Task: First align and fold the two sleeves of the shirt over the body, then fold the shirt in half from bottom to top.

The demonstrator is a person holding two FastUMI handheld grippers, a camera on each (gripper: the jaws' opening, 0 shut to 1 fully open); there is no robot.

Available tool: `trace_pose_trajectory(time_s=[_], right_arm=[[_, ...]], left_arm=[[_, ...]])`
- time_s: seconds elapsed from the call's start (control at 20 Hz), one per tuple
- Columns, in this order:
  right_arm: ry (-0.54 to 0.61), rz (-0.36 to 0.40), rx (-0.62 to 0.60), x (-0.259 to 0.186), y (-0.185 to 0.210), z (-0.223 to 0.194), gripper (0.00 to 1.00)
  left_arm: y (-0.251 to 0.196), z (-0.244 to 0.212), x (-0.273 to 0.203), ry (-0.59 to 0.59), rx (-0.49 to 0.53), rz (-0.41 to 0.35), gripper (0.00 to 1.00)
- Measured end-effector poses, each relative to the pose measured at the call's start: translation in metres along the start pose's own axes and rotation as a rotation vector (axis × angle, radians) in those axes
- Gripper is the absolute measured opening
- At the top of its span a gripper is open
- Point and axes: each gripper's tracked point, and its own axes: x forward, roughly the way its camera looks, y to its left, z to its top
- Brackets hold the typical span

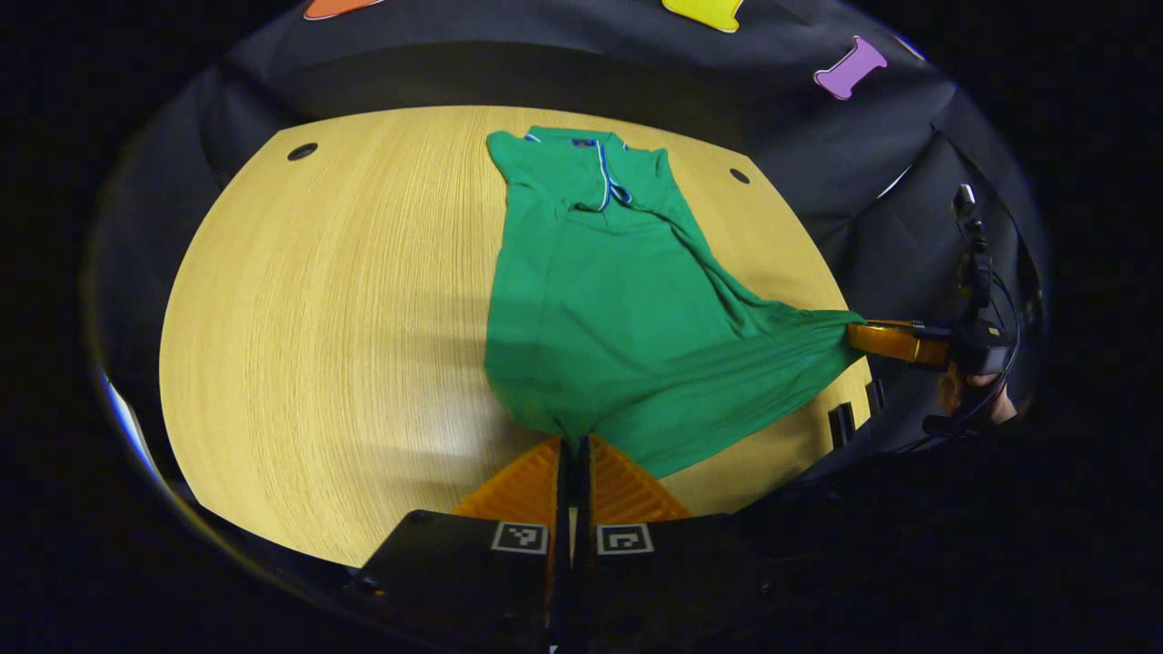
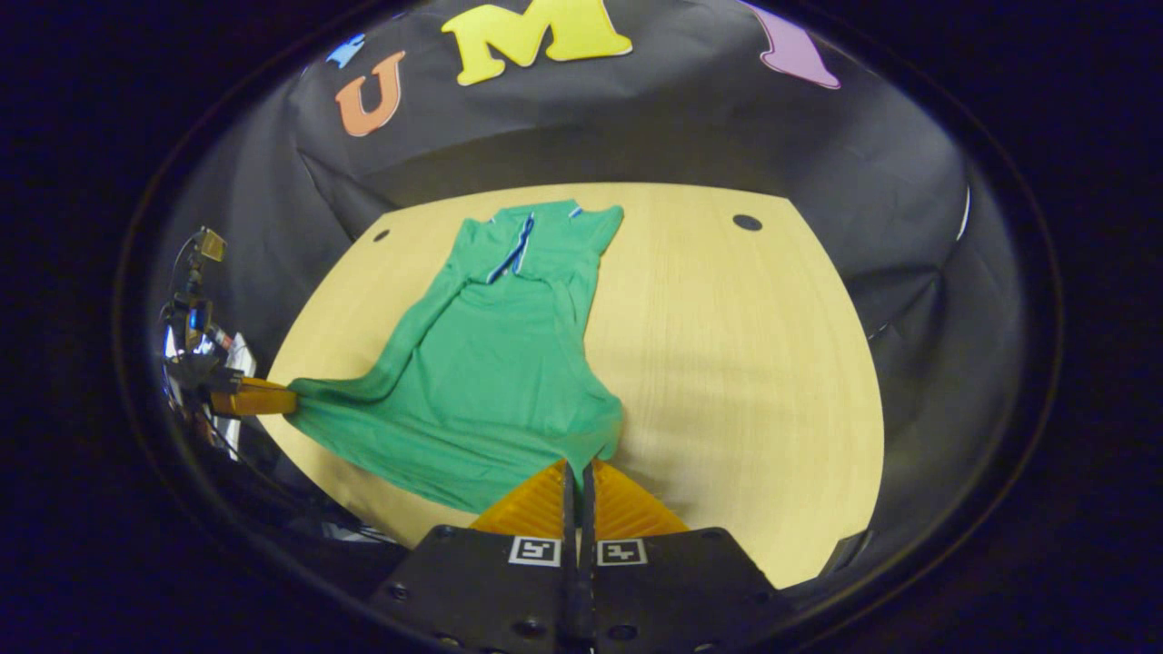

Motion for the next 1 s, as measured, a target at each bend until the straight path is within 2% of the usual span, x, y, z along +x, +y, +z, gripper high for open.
trace_pose_trajectory(time_s=[0.05,0.1,0.5,0.55,0.7,0.75,1.0], right_arm=[[-0.016,0.008,0.014,-0.001,0.002,0.011,0.02],[-0.031,0.014,0.027,-0.001,0.003,0.022,0.00],[-0.182,0.035,0.129,0.001,0.006,0.112,0.02],[-0.200,0.033,0.127,0.002,0.007,0.123,0.00],[-0.231,0.034,0.116,0.009,0.010,0.154,0.02],[-0.238,0.031,0.114,0.012,0.010,0.163,0.00],[-0.255,0.018,0.139,0.036,0.006,0.213,0.00]], left_arm=[[0.003,0.012,-0.002,-0.027,0.004,0.001,0.07],[0.005,0.024,-0.002,-0.054,0.007,0.004,0.07],[0.027,0.125,-0.005,-0.305,0.032,0.078,0.07],[0.028,0.136,-0.004,-0.319,0.022,0.079,0.07],[0.033,0.167,0.005,-0.350,-0.003,0.080,0.07],[0.035,0.177,0.007,-0.363,-0.008,0.079,0.07],[0.050,0.225,0.028,-0.423,-0.012,0.084,0.06]])
